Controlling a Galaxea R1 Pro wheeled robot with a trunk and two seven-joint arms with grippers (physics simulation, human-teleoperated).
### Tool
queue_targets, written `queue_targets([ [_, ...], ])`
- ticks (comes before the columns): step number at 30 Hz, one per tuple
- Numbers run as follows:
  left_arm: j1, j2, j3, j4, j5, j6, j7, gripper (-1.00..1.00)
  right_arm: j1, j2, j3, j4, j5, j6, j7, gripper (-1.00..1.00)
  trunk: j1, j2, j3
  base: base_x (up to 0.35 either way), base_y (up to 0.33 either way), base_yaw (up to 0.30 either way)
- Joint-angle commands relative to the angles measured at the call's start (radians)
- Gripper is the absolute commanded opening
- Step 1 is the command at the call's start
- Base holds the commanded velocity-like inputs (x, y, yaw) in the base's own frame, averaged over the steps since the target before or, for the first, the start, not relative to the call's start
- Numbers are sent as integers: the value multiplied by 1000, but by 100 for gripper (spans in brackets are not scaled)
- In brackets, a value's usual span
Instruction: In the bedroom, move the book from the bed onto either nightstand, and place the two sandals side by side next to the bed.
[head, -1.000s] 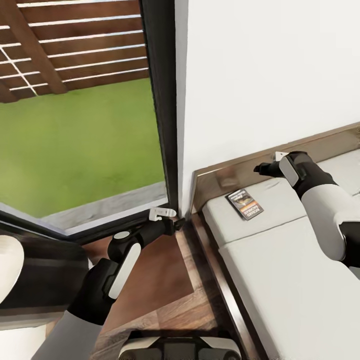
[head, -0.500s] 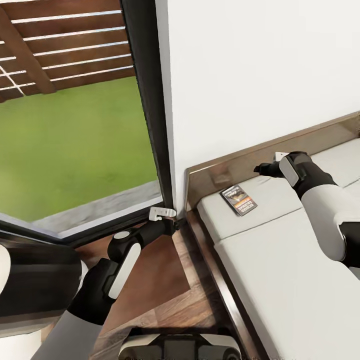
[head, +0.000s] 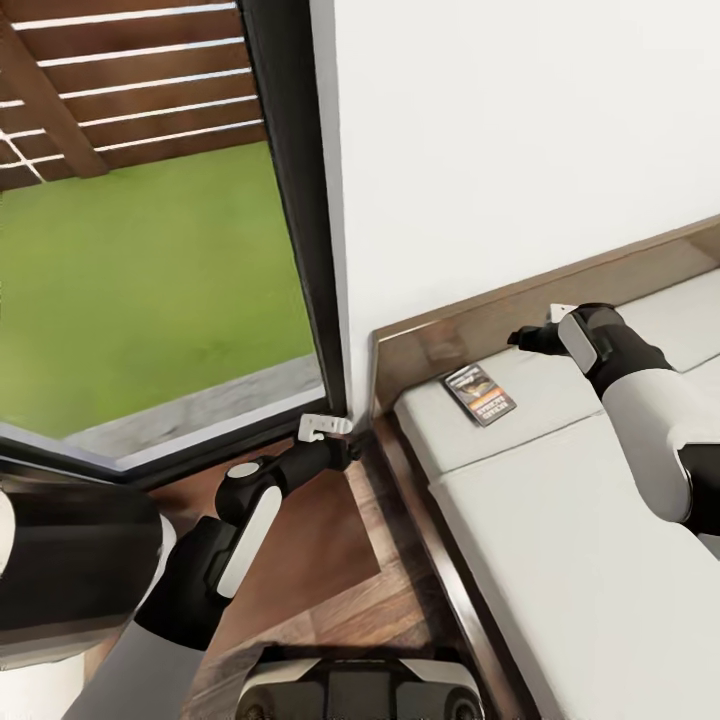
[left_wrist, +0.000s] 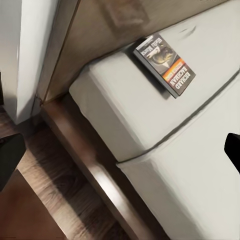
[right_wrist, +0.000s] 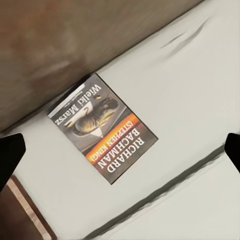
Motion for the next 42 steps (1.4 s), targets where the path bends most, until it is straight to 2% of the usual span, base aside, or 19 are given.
queue_targets([
  [1,0,0,1,-1,3,6,-2,100,0,-1,8,-1,-11,4,-7,100,0,-2,-3,0,0,135],
  [16,0,1,1,-1,3,6,-2,100,0,-2,7,-4,-8,0,-5,100,0,-2,-26,0,0,42],
  [22,-1,2,1,-1,3,6,-2,100,0,-2,7,-3,-10,-49,-4,100,0,-2,-36,0,0,0],
  [32,-1,3,1,-2,3,6,-2,100,0,-2,11,-5,-6,-81,-3,100,0,-2,-52,0,0,0],
  [42,-1,4,1,-2,5,6,-3,100,0,-2,11,0,-9,-199,-3,100,0,-2,-67,0,0,0],
])
